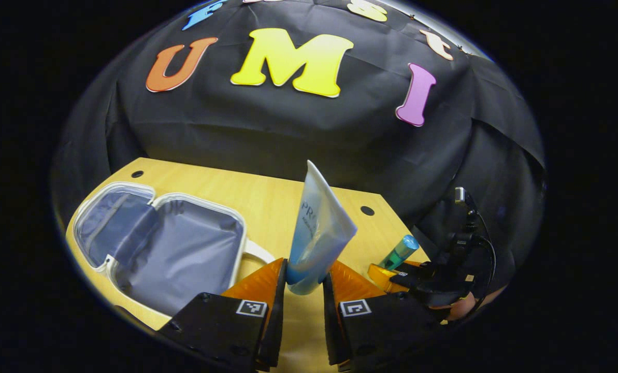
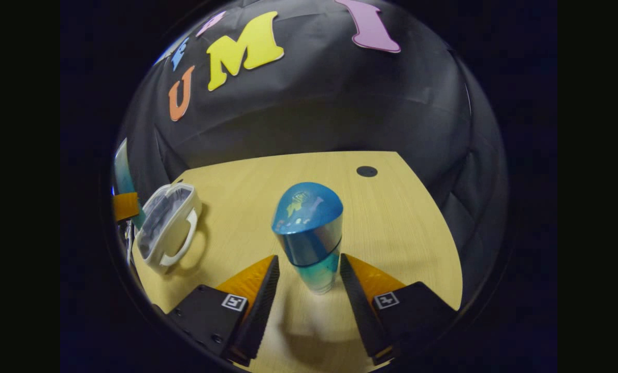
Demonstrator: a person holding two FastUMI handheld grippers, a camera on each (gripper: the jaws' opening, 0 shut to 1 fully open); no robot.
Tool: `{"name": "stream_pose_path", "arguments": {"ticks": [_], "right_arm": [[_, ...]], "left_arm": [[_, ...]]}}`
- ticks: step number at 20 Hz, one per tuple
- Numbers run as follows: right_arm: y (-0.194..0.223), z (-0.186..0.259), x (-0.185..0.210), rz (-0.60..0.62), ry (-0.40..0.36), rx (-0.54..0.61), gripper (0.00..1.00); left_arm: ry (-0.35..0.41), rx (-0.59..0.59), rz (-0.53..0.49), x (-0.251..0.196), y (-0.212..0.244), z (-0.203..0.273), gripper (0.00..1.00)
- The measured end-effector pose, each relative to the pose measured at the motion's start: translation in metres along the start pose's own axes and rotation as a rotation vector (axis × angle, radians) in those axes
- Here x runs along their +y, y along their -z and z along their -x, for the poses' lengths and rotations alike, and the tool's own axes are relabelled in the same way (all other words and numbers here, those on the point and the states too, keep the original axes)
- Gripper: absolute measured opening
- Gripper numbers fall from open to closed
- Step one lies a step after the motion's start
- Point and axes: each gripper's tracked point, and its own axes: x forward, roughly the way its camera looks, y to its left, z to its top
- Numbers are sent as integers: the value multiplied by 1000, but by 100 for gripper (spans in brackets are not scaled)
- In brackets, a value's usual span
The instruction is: First open the suitcase, pack the skin care products into it, and then close the suitcase.
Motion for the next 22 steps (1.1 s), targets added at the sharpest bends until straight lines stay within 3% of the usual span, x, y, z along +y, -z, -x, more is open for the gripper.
{"name": "stream_pose_path", "arguments": {"ticks": [3,4,7,8,11,15,22], "right_arm": [[-4,-6,-5,-16,31,-6,56],[-2,-7,-5,-16,35,4,43],[-10,-1,-1,9,45,21,41],[-16,8,4,13,38,15,35],[-38,45,24,17,-6,-8,34],[-40,91,47,8,-59,4,34],[-28,142,66,56,-113,41,34]], "left_arm": [[-54,1,22,30,-3,12,37],[-72,1,25,39,-3,16,37],[-175,23,-19,82,-2,26,37],[-226,42,-40,100,0,26,37],[-402,140,-82,159,17,28,37],[-629,336,-60,222,54,25,37],[-814,612,-235,255,79,18,36]]}}
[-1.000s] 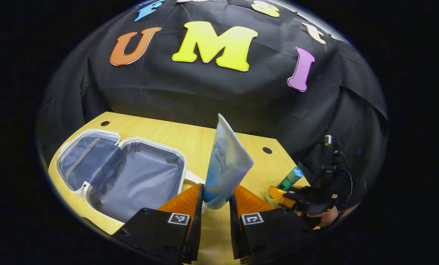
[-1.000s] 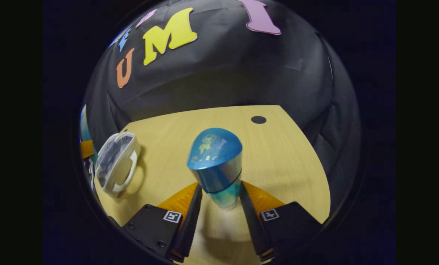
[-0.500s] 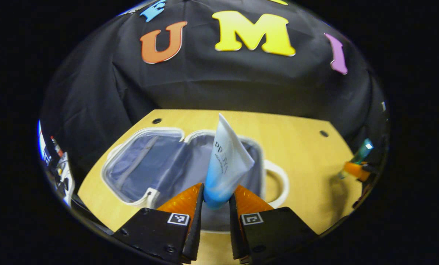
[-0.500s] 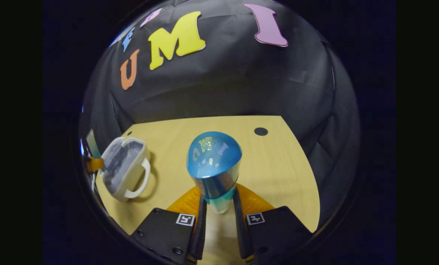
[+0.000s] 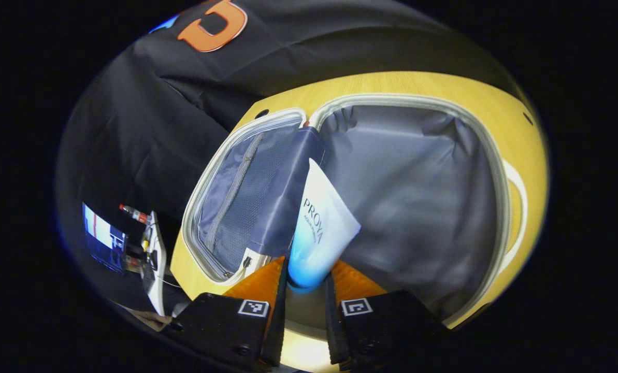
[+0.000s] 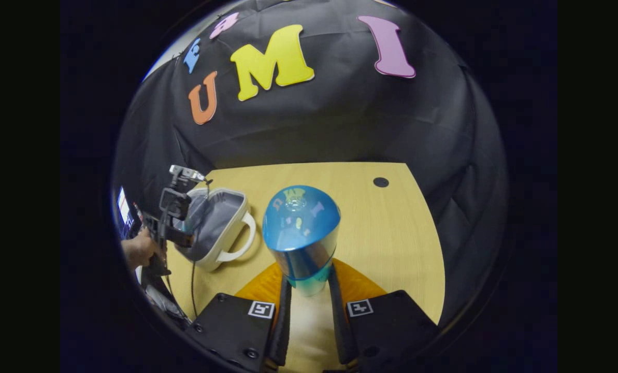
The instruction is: First open the suitcase, pack the skin care products into it, and then close the suitcase.
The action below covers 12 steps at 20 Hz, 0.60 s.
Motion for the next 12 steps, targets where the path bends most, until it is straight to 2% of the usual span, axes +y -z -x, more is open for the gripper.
{"name": "stream_pose_path", "arguments": {"ticks": [5,7,8,9,10,12], "right_arm": [[2,18,13,-9,-35,-8,34],[2,22,13,-1,-39,-12,34],[5,25,13,6,-40,-13,34],[6,28,11,10,-40,-14,34],[7,29,8,9,-37,-16,31],[7,33,2,-6,-28,-22,34]], "left_arm": [[-63,158,-31,2,13,-20,37],[-69,221,-5,-2,14,-21,37],[-69,243,-1,-1,13,-22,42],[-67,265,-2,-2,13,-21,39],[-59,279,-2,-5,13,-24,40],[-61,307,-2,-5,14,-25,41]]}}
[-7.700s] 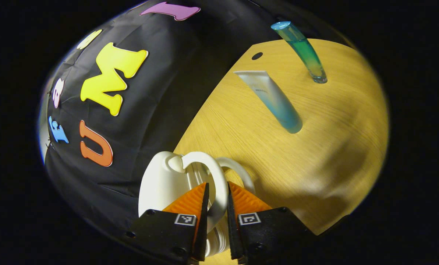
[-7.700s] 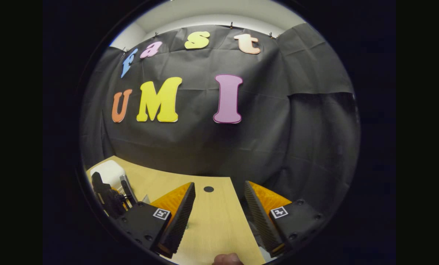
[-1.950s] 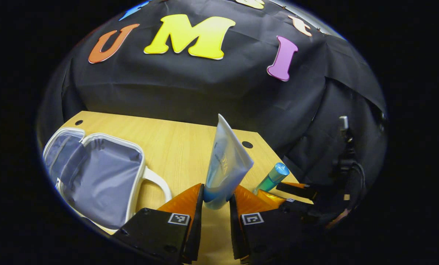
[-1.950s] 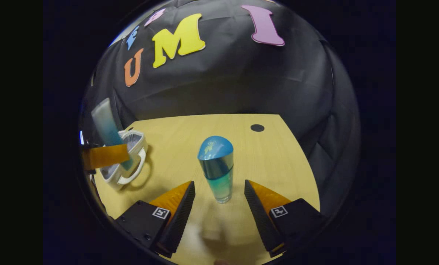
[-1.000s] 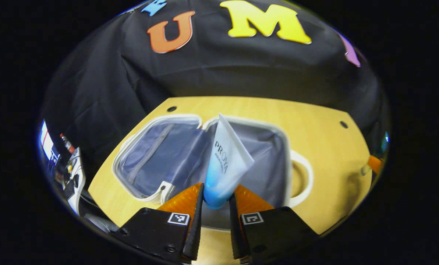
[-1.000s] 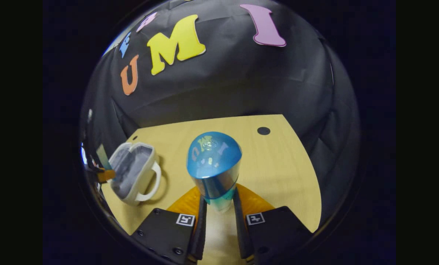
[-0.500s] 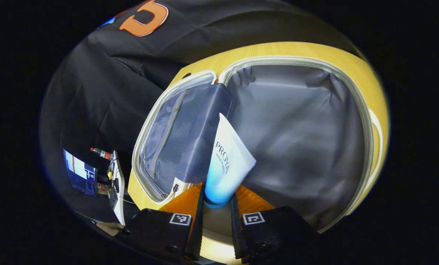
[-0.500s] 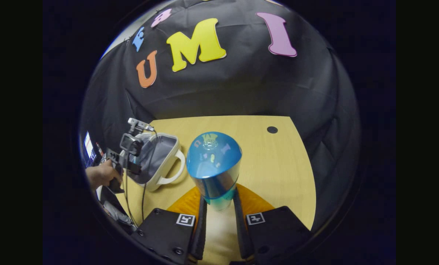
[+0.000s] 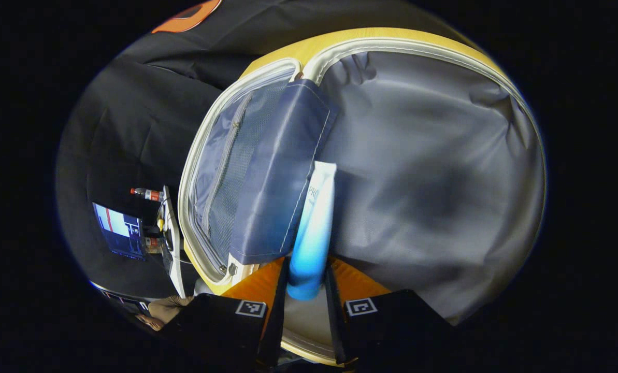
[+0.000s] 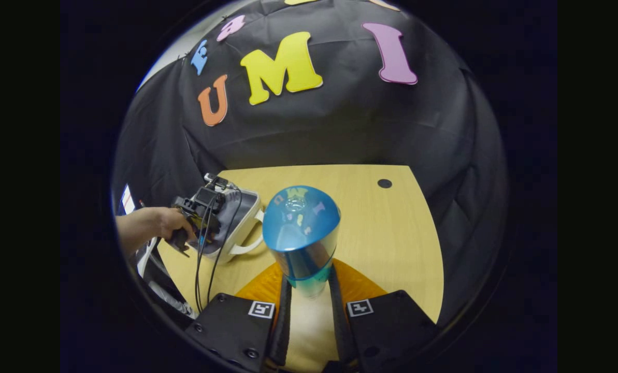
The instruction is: First open the suitcase, pack the skin care products into it, and then close the suitcase.
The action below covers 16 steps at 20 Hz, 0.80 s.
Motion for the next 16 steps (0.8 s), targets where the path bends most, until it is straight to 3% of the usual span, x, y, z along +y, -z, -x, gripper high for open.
{"name": "stream_pose_path", "arguments": {"ticks": [5,9,12,14,16], "right_arm": [[-1,7,-2,-1,-4,-15,34],[-3,4,10,19,-34,-15,34],[-3,-4,31,59,-74,-4,34],[-6,-10,50,93,-109,2,34],[-15,-20,76,127,-149,0,34]], "left_arm": [[11,22,-36,-2,-1,1,45],[94,-31,1,-7,-2,6,49],[196,-87,16,-17,-3,21,77],[223,-167,49,-10,-11,37,99],[303,-296,96,-2,-21,62,99]]}}
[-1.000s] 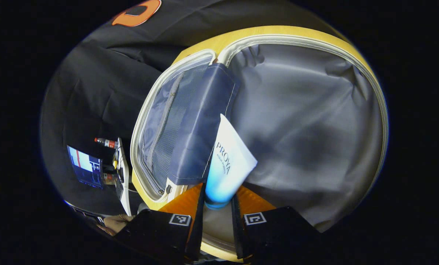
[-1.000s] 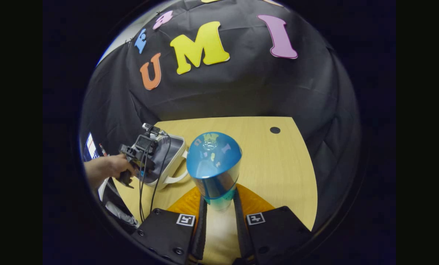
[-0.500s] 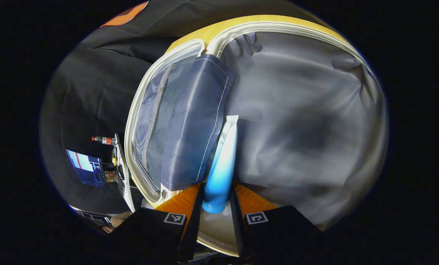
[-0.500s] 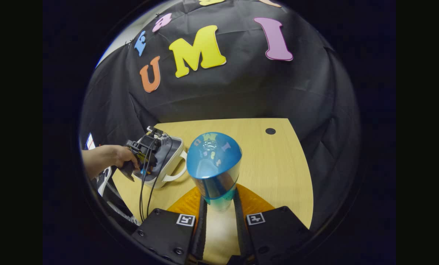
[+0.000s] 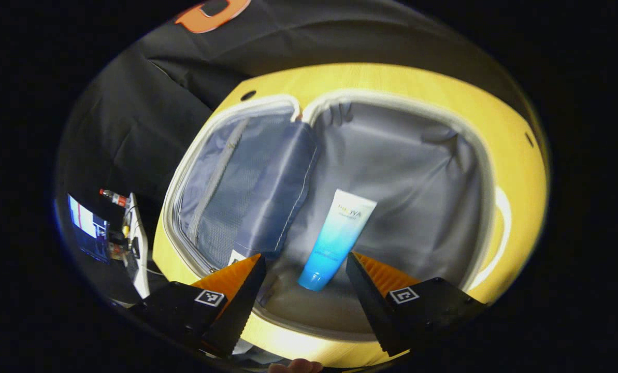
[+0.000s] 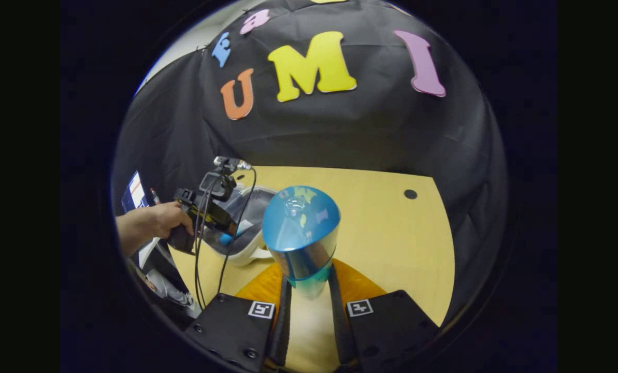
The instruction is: First open the suitcase, pack the skin care products into it, and then close the suitcase.
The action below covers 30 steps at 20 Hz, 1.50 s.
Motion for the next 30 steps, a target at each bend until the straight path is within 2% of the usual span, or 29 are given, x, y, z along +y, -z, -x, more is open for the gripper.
{"name": "stream_pose_path", "arguments": {"ticks": [2,4,6,9,12,14,17,22,30], "right_arm": [[-15,-17,24,27,-42,3,34],[-29,-41,52,32,-84,9,34],[-43,-71,85,27,-119,18,34],[-42,-116,139,23,-167,70,34],[-18,-167,184,29,-186,162,34],[4,-196,200,17,-174,230,34],[36,-227,202,-28,-127,320,34],[64,-242,207,-128,-71,427,34],[51,-267,214,-187,-30,419,34]], "left_arm": [[101,-168,72,7,-17,36,99],[157,-283,167,28,-19,66,99],[226,-360,259,49,-10,90,99],[259,-431,369,95,19,115,99],[267,-447,428,132,53,123,100],[275,-447,448,147,70,124,100],[275,-432,479,166,89,124,100],[270,-411,498,180,94,116,100],[282,-410,486,189,82,112,100]]}}
